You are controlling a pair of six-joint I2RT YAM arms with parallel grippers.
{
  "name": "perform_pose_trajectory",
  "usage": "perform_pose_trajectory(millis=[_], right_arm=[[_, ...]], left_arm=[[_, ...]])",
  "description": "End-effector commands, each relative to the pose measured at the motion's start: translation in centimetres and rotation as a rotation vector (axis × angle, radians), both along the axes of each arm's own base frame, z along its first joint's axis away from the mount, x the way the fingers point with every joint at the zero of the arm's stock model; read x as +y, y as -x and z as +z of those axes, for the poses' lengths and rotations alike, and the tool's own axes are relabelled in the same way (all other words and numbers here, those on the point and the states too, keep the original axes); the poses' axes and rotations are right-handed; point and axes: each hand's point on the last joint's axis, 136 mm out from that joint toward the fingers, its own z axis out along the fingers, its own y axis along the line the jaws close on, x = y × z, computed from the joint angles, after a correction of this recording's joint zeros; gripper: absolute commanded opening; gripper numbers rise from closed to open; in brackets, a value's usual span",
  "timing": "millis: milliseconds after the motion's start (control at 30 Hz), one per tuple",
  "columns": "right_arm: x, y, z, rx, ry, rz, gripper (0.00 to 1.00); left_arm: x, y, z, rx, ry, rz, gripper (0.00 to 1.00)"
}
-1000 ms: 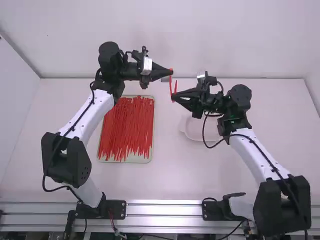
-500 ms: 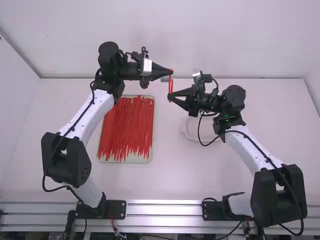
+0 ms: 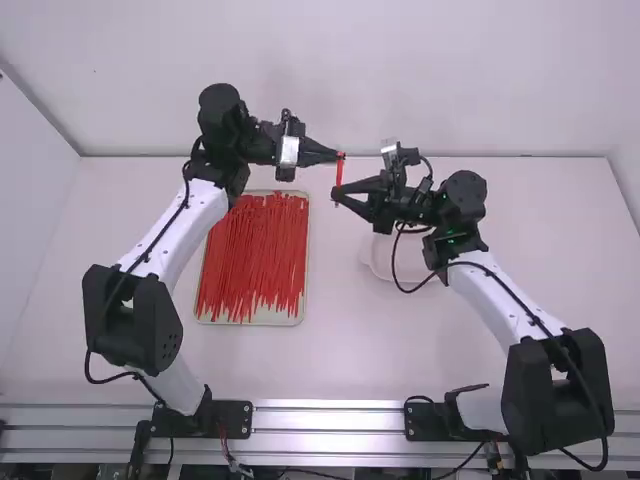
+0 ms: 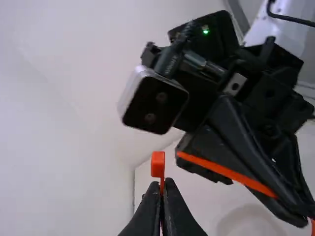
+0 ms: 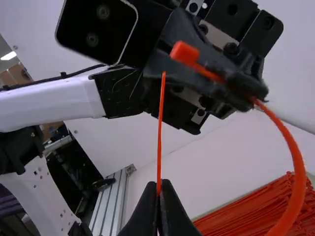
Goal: Fasten the cable tie
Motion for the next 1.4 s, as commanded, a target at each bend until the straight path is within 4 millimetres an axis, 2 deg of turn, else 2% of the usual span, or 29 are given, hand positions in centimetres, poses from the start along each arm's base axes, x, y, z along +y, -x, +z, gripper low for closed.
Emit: perform_pose_trajectory(millis=[0,200,400,1367], right_arm=[[0.4,-0.1,1.0,-0.023,-0.009,0.004,0.00],[0.4,-0.3,1.1,-0.021,-0.014,-0.011,0.00],[1.0,0.2,1.1,-0.021,-0.014,0.008,0.00],[0.5,-0.9,1.0,0.029,-0.023,-0.038,0.00]], left_arm=[[0.0,1.0,1.0,-0.126,0.013,-0.049,0.02],[0.0,1.0,1.0,-0.140,0.015,-0.048,0.02],[-0.1,-0.3,1.3,-0.142,0.021,0.030,0.02],[-0.1,-0.2,1.4,-0.153,0.022,0.027,0.02]])
